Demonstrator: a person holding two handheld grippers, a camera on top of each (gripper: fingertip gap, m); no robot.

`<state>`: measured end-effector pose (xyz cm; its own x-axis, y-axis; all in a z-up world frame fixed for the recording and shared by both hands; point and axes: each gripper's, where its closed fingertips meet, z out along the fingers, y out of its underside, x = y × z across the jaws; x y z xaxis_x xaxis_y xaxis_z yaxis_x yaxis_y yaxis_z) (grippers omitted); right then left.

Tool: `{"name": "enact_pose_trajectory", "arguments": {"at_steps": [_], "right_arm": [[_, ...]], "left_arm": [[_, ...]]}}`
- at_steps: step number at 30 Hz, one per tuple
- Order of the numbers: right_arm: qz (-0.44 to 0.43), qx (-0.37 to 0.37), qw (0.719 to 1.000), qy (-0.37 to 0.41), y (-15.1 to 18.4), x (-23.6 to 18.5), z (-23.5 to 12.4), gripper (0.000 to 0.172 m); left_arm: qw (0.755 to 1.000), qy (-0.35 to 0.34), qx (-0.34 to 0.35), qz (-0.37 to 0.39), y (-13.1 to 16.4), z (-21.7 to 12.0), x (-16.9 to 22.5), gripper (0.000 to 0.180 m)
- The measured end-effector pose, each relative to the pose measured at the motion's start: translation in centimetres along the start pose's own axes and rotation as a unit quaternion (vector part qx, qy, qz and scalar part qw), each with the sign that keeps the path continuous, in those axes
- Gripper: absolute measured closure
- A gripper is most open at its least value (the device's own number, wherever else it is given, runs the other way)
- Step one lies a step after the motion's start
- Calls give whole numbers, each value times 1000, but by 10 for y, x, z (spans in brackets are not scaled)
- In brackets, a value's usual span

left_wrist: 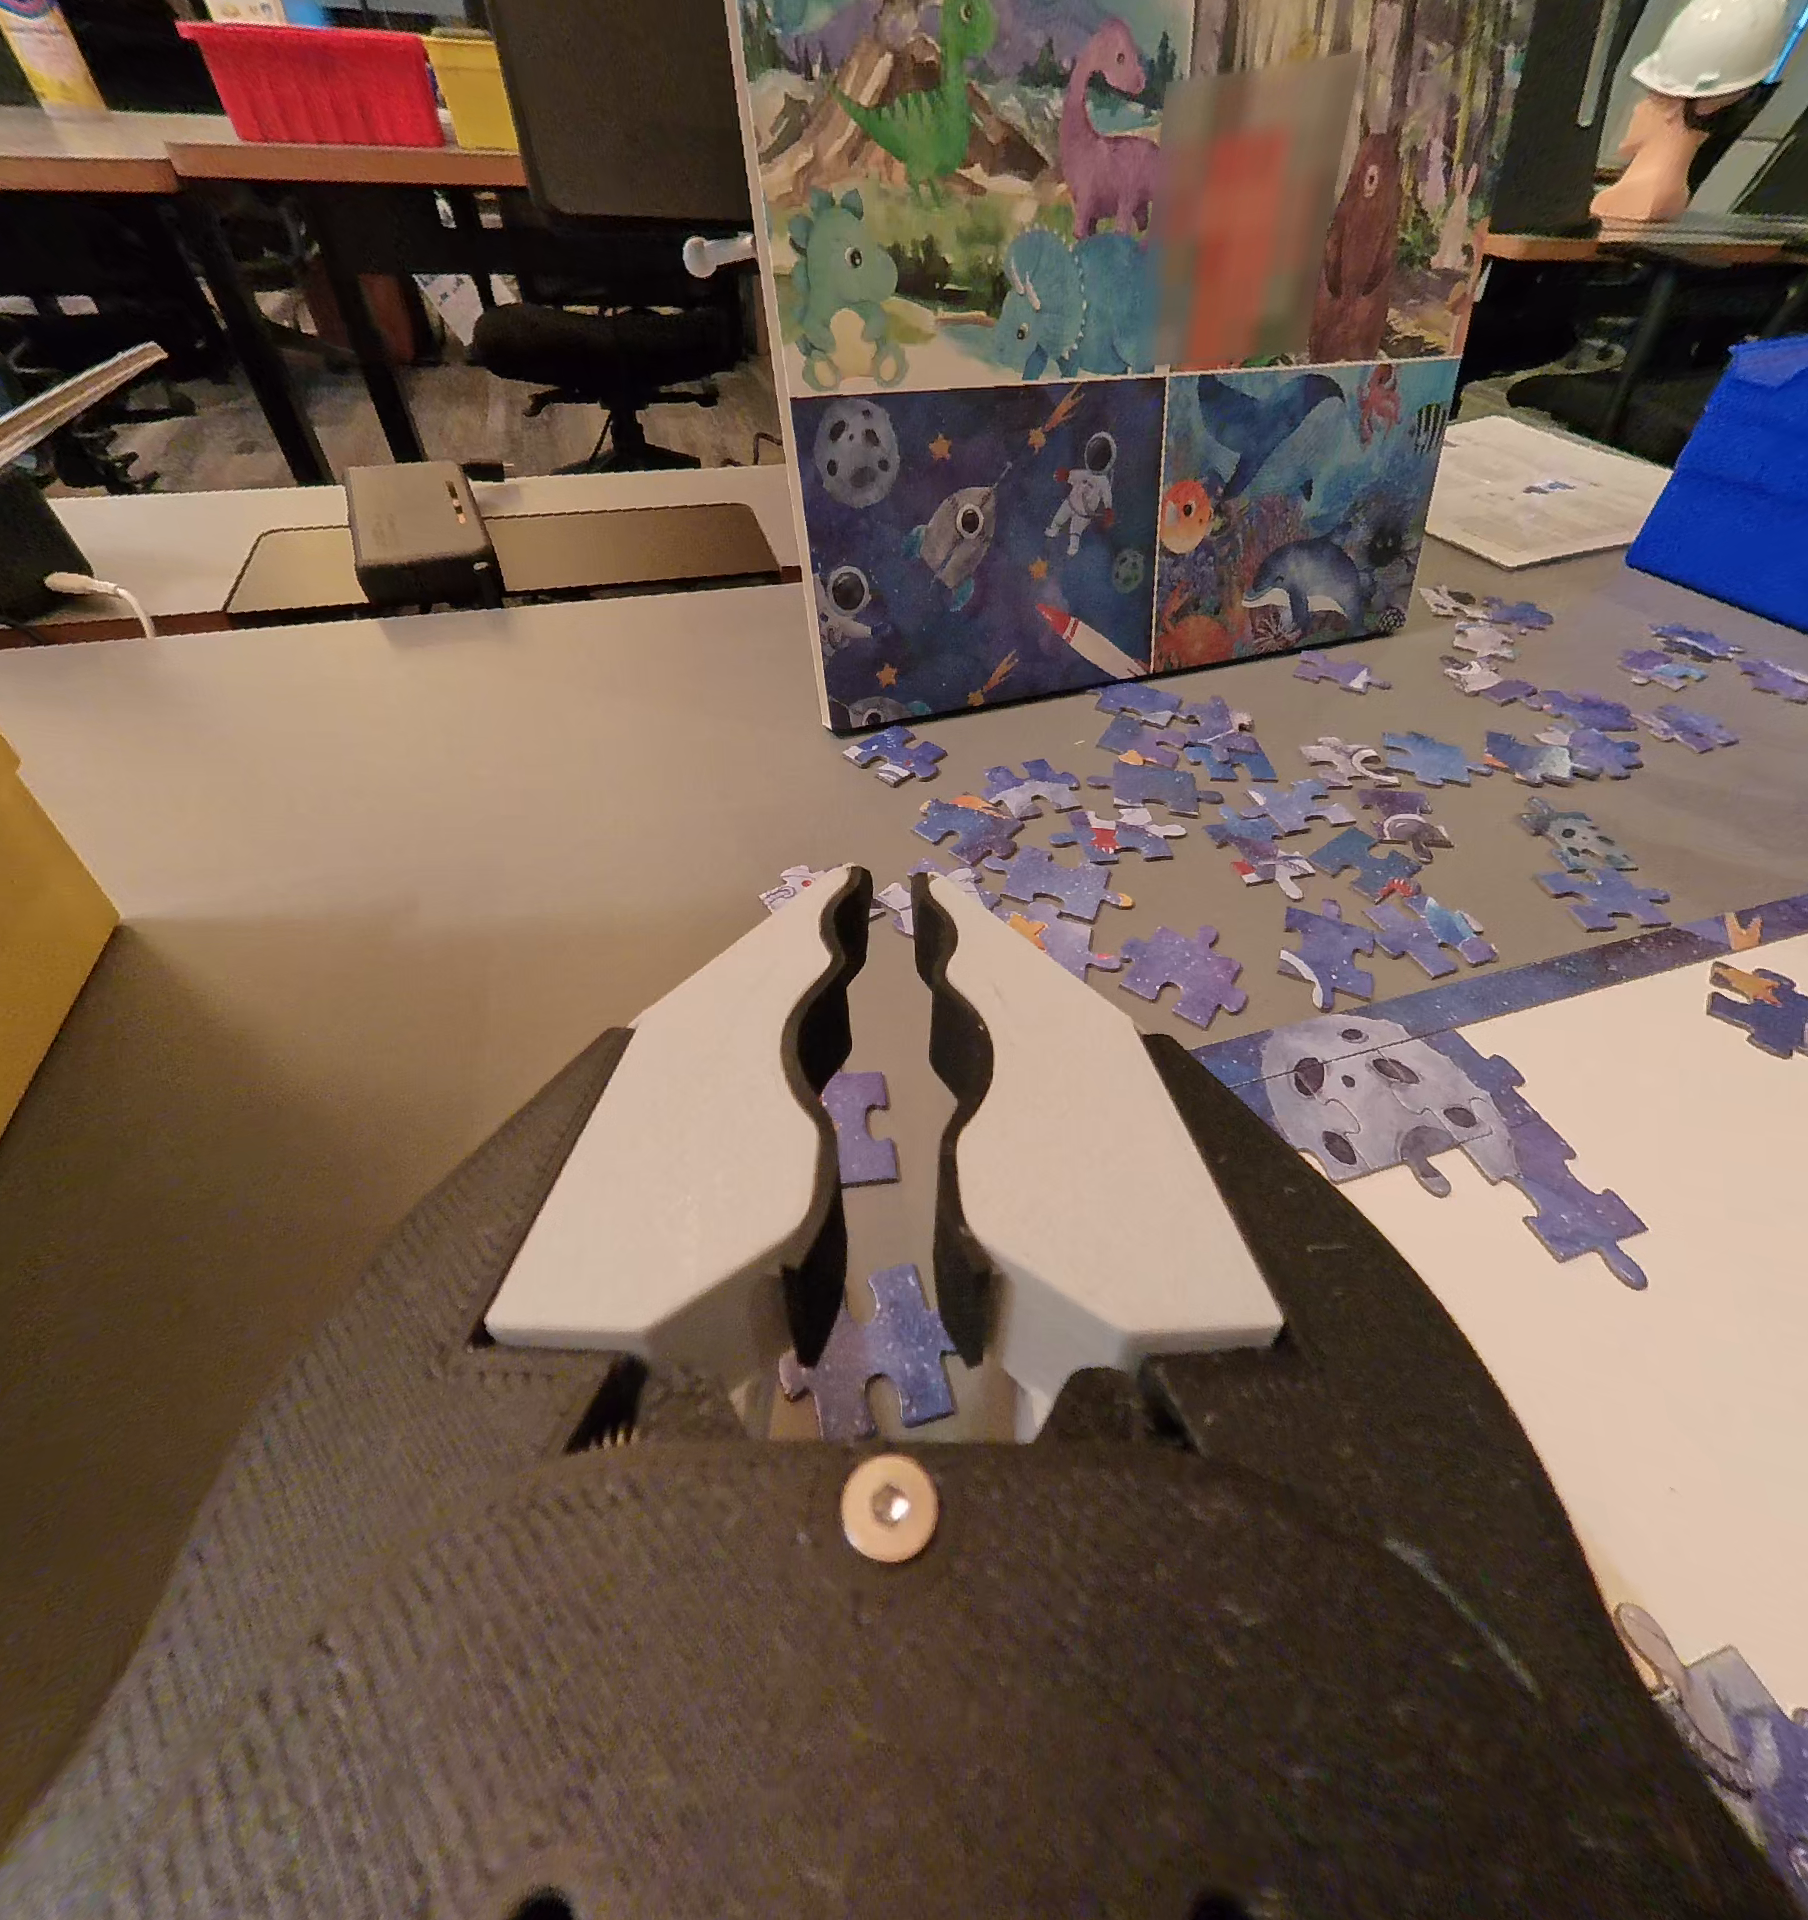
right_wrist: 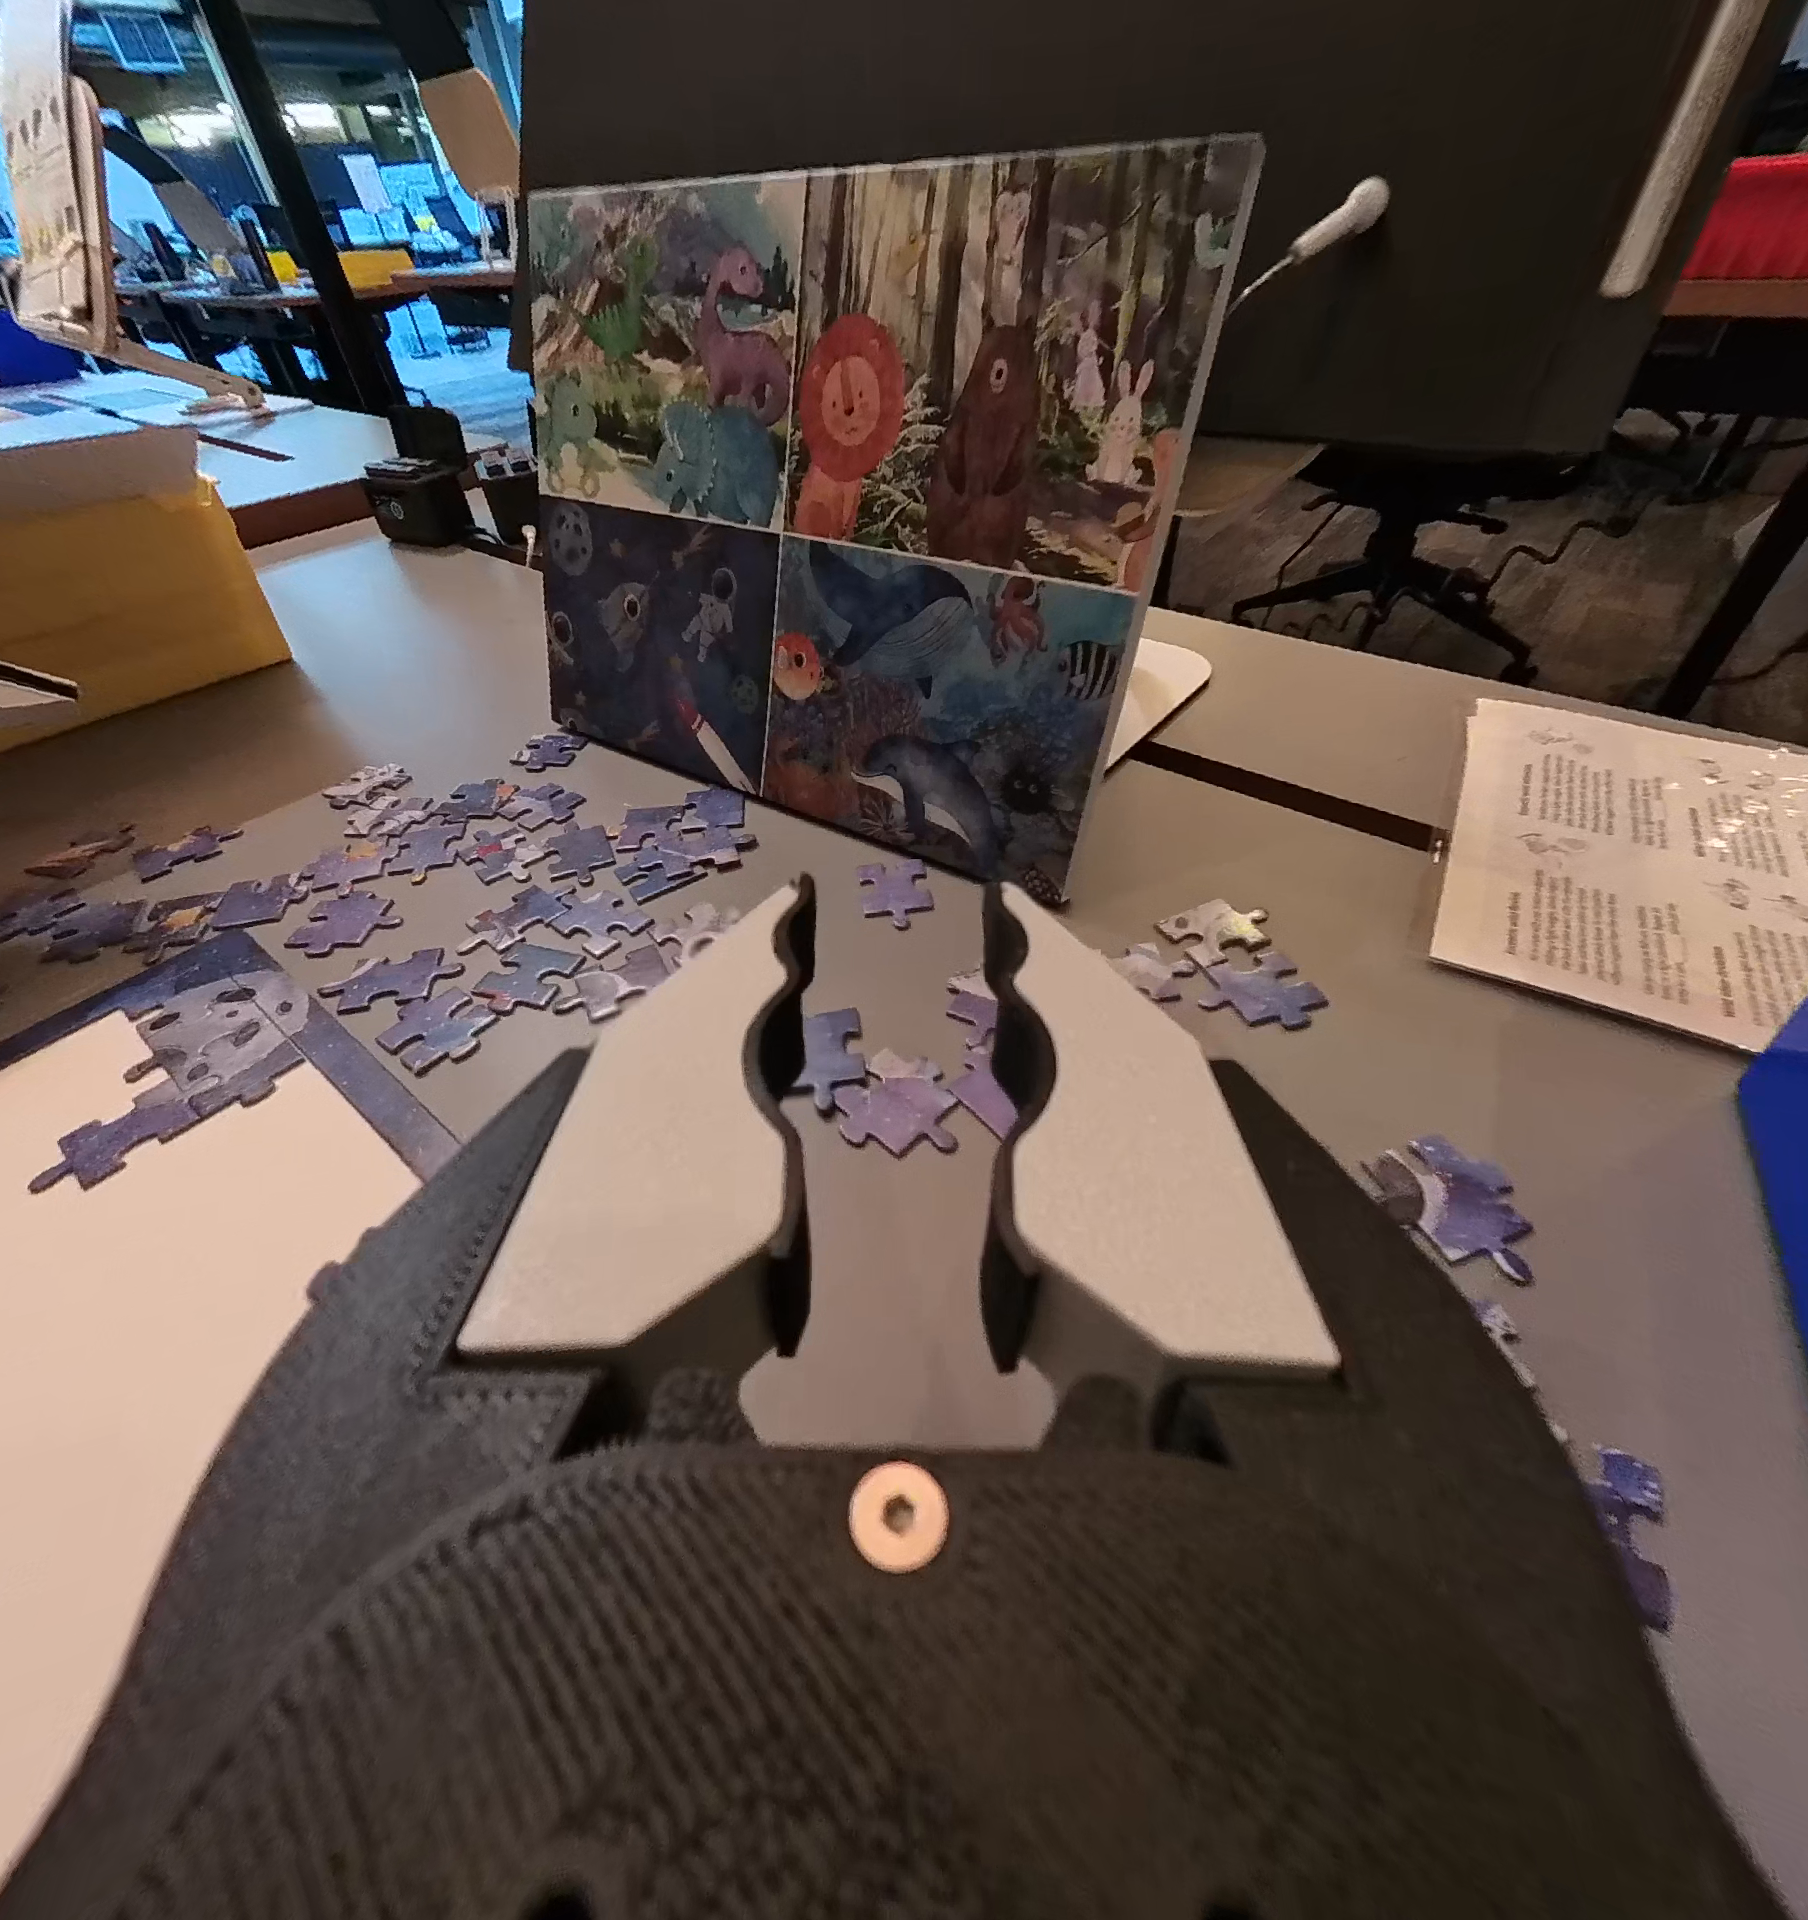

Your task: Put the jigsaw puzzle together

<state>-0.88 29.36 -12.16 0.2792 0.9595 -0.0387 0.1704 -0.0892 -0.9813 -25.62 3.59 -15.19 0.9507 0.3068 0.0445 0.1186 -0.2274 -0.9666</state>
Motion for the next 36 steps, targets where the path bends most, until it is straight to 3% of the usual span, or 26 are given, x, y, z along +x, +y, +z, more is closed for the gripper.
{"name": "enact_pose_trajectory", "arguments": {"at_steps": [4,8,13,22,29,34,35,36], "right_arm": [[-15,-65,996,54,29,29,14,135],[61,-63,996,17,28,40,33,130],[15,-109,993,42,32,77,66,134],[1,-246,968,42,72,119,119,119],[0,-267,964,14,80,117,117,140],[-18,-262,965,12,78,114,116,144],[-24,-256,966,12,76,114,115,172],[-28,-253,967,11,75,113,115,169]], "left_arm": [[1000,1,-1,-4,0,0,-1,173],[1000,2,0,-3,0,0,0,173],[1000,4,-1,-1,0,0,0,171],[1000,8,-4,-2,1,1,1,168],[1000,13,-9,-3,2,2,2,167],[1000,13,-8,-1,2,2,3,167],[1000,13,-8,-1,2,2,3,167],[1000,13,-8,-2,2,2,3,167]]}}
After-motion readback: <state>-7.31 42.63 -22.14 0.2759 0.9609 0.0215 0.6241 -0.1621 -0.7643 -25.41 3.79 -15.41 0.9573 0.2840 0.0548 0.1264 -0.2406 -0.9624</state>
